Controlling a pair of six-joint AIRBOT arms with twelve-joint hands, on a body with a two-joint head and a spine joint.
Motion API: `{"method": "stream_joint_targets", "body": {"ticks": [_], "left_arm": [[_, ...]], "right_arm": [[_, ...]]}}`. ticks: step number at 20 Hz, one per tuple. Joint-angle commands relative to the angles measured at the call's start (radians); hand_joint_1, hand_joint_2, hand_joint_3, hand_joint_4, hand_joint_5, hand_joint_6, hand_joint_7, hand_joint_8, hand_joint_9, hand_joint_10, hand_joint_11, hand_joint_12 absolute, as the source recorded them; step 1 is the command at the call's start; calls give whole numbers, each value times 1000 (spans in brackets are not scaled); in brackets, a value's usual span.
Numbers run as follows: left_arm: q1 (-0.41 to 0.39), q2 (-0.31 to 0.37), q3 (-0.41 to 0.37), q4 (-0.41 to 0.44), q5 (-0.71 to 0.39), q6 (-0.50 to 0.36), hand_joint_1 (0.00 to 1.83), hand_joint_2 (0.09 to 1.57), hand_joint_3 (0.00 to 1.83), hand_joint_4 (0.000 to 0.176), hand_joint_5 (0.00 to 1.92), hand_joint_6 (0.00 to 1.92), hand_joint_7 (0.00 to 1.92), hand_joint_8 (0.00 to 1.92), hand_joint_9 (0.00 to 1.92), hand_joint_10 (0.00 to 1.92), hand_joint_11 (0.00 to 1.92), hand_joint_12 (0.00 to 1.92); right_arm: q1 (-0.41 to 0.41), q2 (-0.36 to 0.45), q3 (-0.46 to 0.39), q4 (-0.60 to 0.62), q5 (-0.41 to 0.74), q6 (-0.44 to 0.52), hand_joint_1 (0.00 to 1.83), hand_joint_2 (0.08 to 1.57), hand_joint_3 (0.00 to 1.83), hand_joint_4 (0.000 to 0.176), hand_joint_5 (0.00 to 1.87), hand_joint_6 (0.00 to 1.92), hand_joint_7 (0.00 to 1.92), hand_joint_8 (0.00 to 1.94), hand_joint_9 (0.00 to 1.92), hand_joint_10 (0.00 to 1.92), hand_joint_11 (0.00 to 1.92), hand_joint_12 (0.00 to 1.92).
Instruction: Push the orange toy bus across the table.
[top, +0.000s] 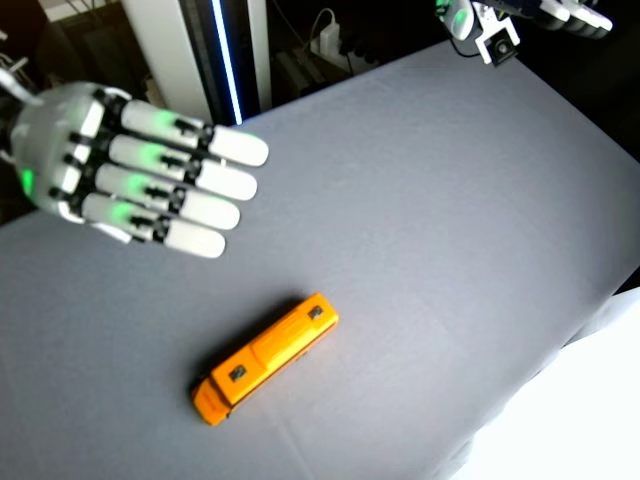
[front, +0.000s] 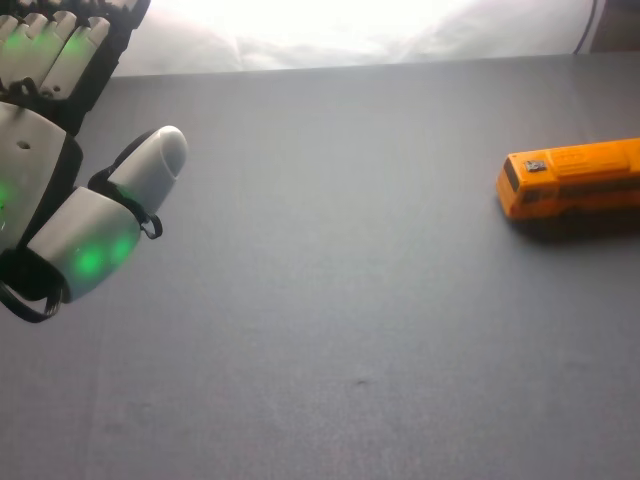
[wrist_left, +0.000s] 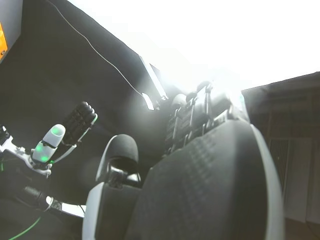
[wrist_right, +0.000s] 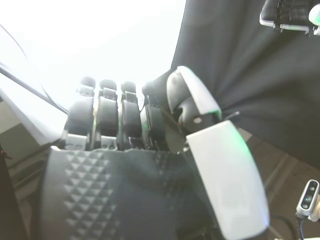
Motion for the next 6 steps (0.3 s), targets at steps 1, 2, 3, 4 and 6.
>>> {"method": "stream_joint_targets", "body": {"ticks": [1,2,3,4,6], "left_arm": [[-5,-3,-3,34,-119,-7,155,1497,0,0,88,3,30,4,0,0,0,0],[-5,-6,-3,34,-119,-13,170,1483,0,0,76,0,9,0,0,0,0,0],[-7,-9,-3,34,-119,-15,170,1483,0,0,76,0,9,0,0,0,0,0],[-8,-12,-2,34,-119,-19,17,1523,8,0,121,14,14,4,0,0,0,0],[-2,-16,-1,10,-120,-33,3,1541,15,0,135,17,24,8,0,0,0,0]], "right_arm": [[11,6,-3,15,126,-3,803,1468,5,0,185,1,160,0,111,1,86,1],[13,6,-4,8,126,-3,804,1464,2,0,179,0,149,0,101,0,73,0],[16,6,-6,2,126,-3,804,1464,2,0,179,0,149,0,101,0,73,0],[25,6,-7,-10,126,-3,788,1437,0,0,174,1,147,0,102,0,66,2],[47,6,-6,-40,126,-3,736,1450,3,0,147,2,133,1,92,0,48,1]]}}
